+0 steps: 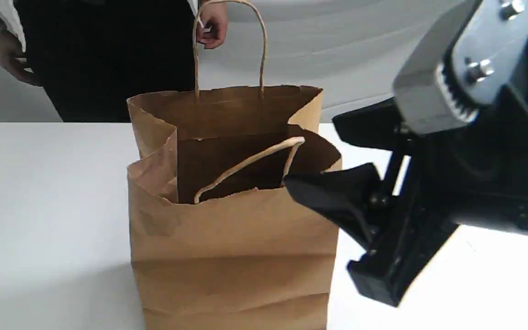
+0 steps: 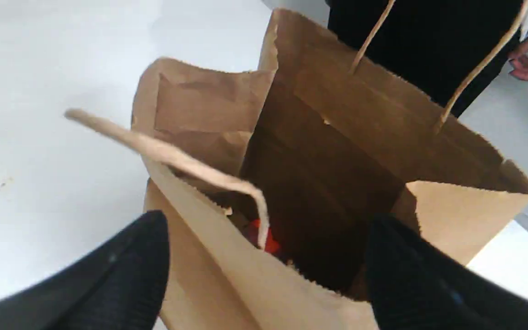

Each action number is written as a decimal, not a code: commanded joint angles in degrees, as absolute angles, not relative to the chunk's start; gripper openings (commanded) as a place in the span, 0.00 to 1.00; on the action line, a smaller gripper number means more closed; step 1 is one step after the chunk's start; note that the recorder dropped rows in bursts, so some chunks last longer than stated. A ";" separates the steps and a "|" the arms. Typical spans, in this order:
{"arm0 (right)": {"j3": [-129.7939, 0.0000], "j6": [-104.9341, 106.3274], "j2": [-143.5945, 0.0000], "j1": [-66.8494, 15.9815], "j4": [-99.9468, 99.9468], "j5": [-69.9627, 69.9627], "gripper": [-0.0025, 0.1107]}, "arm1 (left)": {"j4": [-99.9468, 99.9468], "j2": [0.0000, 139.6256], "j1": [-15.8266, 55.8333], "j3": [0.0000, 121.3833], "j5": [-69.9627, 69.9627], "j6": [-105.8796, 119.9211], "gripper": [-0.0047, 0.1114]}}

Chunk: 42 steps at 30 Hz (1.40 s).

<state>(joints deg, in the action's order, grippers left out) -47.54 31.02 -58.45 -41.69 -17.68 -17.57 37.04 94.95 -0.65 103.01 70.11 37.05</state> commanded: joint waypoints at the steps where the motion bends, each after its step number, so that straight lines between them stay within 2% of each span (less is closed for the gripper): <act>1: -47.28 23.93 -53.96 -41.16 -12.53 -23.25 0.44 | 36.69 90.37 -0.71 98.05 69.96 38.32 0.58; 6: -47.16 20.92 -48.54 -41.16 -12.36 -29.69 0.02 | 40.54 82.15 -0.71 87.12 69.96 40.99 0.55; 9: -47.16 20.71 -46.02 -41.16 -10.00 -28.54 0.02 | 43.12 75.80 -0.71 79.36 69.96 41.92 0.45; 12: -47.16 20.58 -43.86 -41.16 -6.73 -27.38 0.02 | 44.72 68.88 -0.71 71.42 69.96 44.95 0.26; 14: -47.16 20.58 -43.11 -41.16 -5.05 -27.38 0.02 | 45.39 63.12 -0.71 65.33 69.74 46.45 0.07; 15: -46.91 20.58 -42.94 -41.16 -4.19 -27.54 0.02 | 45.53 61.49 -0.71 63.70 69.28 47.14 0.04; 19: -43.96 20.58 -42.81 -41.16 -3.59 -25.02 0.02 | 46.85 50.69 -0.71 54.07 64.82 47.02 0.04; 27: -34.88 19.05 -42.81 -41.16 -3.59 -6.64 0.02 | 47.83 30.78 -0.71 41.74 55.97 46.93 0.04; 33: -34.48 19.05 -42.81 -41.16 -7.90 -6.87 0.02 | 47.31 20.28 -0.71 37.47 52.24 45.44 0.04; 42: -34.48 18.80 -42.81 -41.16 -8.28 -6.71 0.02 | 47.08 15.03 -0.71 37.38 52.48 45.44 0.04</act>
